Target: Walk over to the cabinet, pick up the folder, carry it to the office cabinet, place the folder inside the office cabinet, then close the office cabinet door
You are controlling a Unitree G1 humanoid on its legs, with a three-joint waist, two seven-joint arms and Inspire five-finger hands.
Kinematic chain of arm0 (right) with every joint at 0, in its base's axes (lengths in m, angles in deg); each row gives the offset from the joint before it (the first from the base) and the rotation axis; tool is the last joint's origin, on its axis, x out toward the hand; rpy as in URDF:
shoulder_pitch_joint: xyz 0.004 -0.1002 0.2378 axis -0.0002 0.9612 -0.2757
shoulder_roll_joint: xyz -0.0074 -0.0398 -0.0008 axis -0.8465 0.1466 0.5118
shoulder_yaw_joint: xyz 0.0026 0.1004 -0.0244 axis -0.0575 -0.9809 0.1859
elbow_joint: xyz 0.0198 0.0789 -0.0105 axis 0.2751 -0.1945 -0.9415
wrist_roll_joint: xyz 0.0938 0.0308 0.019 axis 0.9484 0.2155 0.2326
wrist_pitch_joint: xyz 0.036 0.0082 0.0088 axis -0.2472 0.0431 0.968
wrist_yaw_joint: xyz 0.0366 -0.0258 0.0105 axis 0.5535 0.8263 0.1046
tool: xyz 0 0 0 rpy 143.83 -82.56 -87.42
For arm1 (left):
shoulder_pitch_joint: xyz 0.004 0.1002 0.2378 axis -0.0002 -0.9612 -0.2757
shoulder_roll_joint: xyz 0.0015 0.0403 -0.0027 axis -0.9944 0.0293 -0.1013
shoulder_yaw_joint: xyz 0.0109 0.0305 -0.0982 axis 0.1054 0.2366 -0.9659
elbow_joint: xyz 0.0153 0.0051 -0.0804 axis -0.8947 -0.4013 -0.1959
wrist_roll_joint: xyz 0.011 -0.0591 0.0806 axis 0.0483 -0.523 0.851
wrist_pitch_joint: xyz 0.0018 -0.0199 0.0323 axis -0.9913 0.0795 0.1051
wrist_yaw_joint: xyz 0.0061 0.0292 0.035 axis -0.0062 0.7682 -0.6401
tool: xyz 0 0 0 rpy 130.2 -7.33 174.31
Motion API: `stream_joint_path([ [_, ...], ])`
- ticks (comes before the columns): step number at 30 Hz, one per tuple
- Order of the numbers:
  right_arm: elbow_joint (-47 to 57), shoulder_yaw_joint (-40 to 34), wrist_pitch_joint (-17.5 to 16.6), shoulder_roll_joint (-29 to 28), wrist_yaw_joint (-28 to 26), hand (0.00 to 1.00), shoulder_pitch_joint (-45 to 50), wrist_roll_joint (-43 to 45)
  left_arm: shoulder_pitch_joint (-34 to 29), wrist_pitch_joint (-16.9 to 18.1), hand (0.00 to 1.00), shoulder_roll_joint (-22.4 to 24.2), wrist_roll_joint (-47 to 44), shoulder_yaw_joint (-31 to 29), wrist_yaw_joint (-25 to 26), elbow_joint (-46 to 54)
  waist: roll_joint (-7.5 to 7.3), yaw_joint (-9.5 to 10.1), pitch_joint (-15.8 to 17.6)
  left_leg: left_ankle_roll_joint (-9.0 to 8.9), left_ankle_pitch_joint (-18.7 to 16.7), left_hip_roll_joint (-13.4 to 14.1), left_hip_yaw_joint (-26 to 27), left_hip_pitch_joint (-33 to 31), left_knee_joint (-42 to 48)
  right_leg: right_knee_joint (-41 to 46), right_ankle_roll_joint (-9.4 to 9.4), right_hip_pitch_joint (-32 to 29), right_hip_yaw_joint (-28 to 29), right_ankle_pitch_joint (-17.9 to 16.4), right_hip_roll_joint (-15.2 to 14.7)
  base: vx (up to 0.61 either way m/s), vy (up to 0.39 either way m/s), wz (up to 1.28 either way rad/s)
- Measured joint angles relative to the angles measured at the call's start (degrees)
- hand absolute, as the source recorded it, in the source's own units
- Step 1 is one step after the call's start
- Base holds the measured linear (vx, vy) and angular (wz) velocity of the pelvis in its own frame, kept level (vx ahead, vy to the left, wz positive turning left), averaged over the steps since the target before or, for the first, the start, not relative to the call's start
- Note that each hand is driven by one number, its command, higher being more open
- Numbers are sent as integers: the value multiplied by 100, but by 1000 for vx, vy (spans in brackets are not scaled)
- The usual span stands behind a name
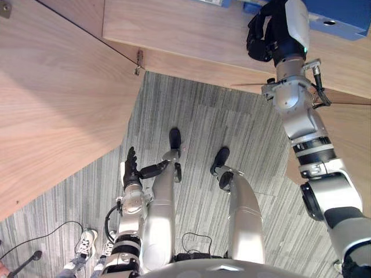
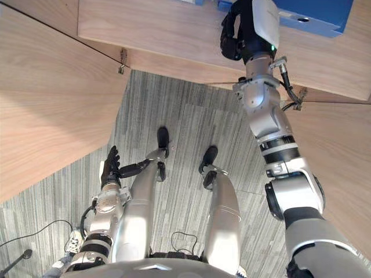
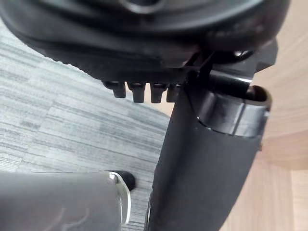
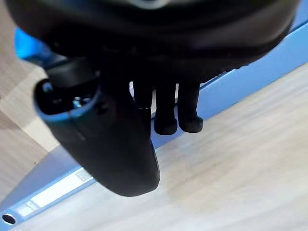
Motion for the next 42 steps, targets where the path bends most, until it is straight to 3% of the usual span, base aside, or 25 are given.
stream_joint_path([
  [16,-37,-80,51,-9,77,0,-176,913,-4,-15,100,30,-189,20,59,255,3,-47,1,30,81,-51,-13,-133,84,182,0,-141,-24,-1,-84,-5,-7,1],
  [21,1139,-518,-34,-147,214,0,857,1123,-19,-78,100,33,-186,45,43,256,3,-51,1,48,32,-36,25,70,188,206,16,114,-12,-23,-89,-3,-4,0],
  [29,2739,-401,-309,-1007,-28,0,3534,1351,-260,-204,100,13,-78,41,-174,187,2,-199,-60,90,-329,188,497,1118,182,-28,71,1155,100,-173,-45,22,-39,-8],
  [34,2830,-314,-571,-1693,-560,0,4878,1346,-586,-292,100,26,118,138,-392,-193,-58,-237,-471,83,-370,176,643,2083,-237,-595,195,2066,173,-121,42,180,-53,-13],
  [38,1855,-219,-761,-2033,-919,0,5576,1315,-770,-340,100,-52,279,167,-511,-1045,-90,-324,-1085,-71,-248,144,718,2947,-975,-1603,274,2977,181,156,247,225,-38,-12],
  [42,571,-358,-739,-2176,-1088,0,5617,1274,-839,-425,100,-113,504,177,-587,-1428,-88,-405,-1279,-129,-50,95,796,3645,-1637,-2395,300,3691,199,449,400,145,-29,-9],
])
